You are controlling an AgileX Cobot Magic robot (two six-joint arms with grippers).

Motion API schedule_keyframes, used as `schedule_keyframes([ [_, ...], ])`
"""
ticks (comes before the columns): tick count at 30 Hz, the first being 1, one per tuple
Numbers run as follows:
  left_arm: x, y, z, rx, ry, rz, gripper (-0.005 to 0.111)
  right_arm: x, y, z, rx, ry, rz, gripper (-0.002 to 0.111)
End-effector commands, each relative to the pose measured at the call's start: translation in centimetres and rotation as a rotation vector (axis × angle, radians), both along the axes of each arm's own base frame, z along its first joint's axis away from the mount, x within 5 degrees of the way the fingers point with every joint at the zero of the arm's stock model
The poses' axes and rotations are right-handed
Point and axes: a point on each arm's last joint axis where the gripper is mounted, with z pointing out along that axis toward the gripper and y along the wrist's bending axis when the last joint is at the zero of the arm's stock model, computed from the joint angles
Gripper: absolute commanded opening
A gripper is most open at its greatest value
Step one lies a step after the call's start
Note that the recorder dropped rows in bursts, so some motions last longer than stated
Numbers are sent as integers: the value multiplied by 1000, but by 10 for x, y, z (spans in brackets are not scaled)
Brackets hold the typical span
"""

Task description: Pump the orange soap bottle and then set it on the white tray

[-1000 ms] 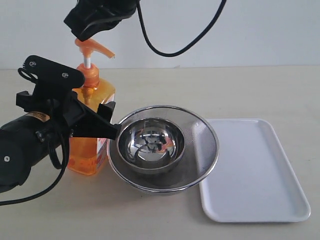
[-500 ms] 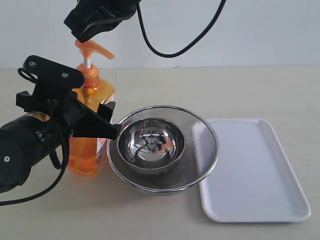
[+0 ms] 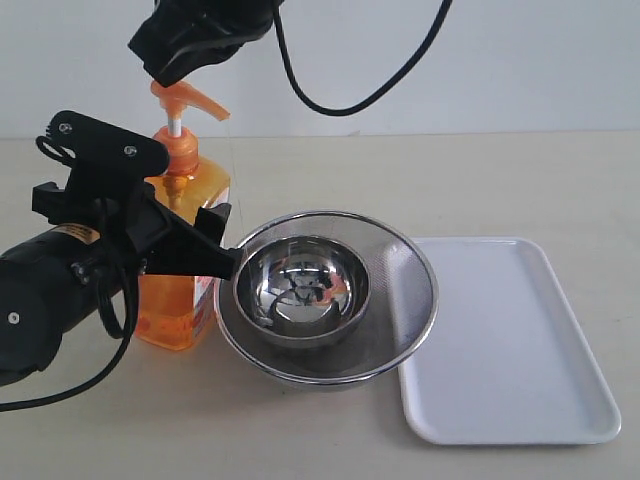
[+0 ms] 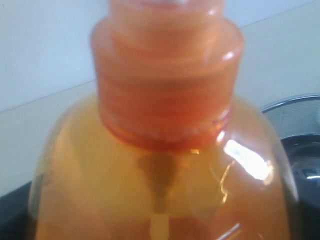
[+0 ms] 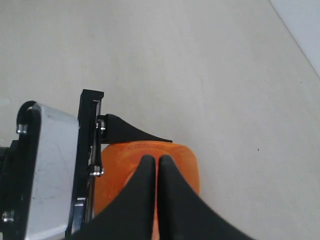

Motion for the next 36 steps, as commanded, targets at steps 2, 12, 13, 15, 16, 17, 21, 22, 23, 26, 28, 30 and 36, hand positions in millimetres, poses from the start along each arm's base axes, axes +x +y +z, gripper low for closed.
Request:
schedule_keyframes([
  [2, 3, -3, 12, 6, -83, -16, 5, 5, -1, -37, -164, 75, 33, 0],
  [12, 3, -3, 12, 4, -81, -12, 5, -10, -19, 31, 5, -146, -35, 0],
  [13, 3, -3, 12, 4, -81, -12, 5, -13, -22, 40, 22, -170, -41, 0],
  [15, 3, -3, 12, 4, -81, -12, 5, -23, -33, 61, 51, -234, -53, 0],
  [16, 3, -3, 12, 4, -81, -12, 5, -27, -38, 70, 54, -260, -58, 0],
  [17, 3, -3, 12, 4, -81, -12, 5, -33, -44, 79, 59, -289, -66, 0],
  [21, 3, -3, 12, 4, -81, -12, 5, -52, -73, 114, 69, -384, -155, 0],
  [22, 3, -3, 12, 6, -81, -13, 5, -55, -78, 119, 68, -387, -183, 0],
  [23, 3, -2, 12, 19, -86, -16, 5, -60, -86, 124, 61, -395, -214, 0],
  [26, 3, -2, 12, 66, -101, -29, 5, -72, -106, 133, 5, -371, -297, 0],
  [28, 4, -2, 13, 78, -106, -32, 5, -82, -117, 138, -13, -337, -342, 0],
  [30, 4, -2, 13, 77, -114, -27, 5, -91, -127, 142, -31, -310, -364, 0],
  [36, 3, 0, 18, 67, -137, -17, 5, -106, -148, 158, 6, -335, -463, 0],
])
